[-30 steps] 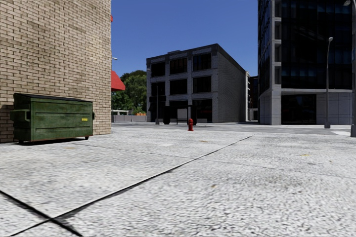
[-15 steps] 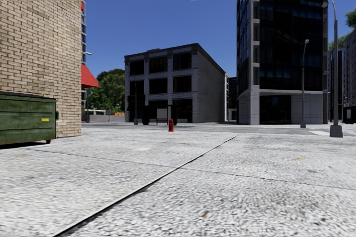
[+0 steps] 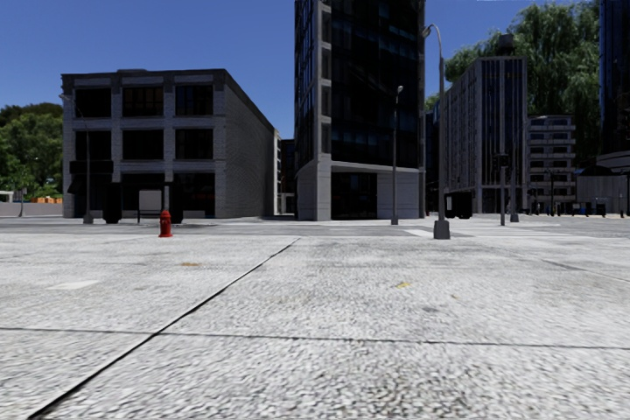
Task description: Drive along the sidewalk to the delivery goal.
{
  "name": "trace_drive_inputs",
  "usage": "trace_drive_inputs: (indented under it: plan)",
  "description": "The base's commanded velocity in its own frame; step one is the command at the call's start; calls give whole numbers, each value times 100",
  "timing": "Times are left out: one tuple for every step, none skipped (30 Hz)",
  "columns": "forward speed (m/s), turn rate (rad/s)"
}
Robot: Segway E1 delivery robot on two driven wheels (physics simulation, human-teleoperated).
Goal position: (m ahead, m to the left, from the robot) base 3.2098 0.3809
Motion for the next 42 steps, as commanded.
trace_drive_inputs:
  plan:
    - [138, 0]
    - [138, 0]
    - [138, 0]
    - [138, 0]
    - [138, 0]
    - [138, 0]
    - [138, 0]
    - [138, 0]
    - [138, 0]
    - [138, 0]
    - [138, 0]
    - [138, 0]
    - [138, 0]
    - [138, 0]
    - [138, 0]
    - [138, 0]
    - [138, 0]
    - [138, 0]
    - [138, 0]
    - [138, 0]
    - [137, 0]
    - [137, 0]
    - [137, 22]
    - [137, 62]
    - [137, 73]
    - [137, 77]
    - [137, 78]
    - [137, 72]
    - [137, 49]
    - [137, 39]
    - [136, 37]
    - [136, 36]
    - [136, 36]
    - [136, 35]
    - [135, 35]
    - [134, 35]
    - [134, 35]
    - [134, 42]
    - [134, 92]
    - [134, 92]
    - [134, 120]
    - [134, 120]
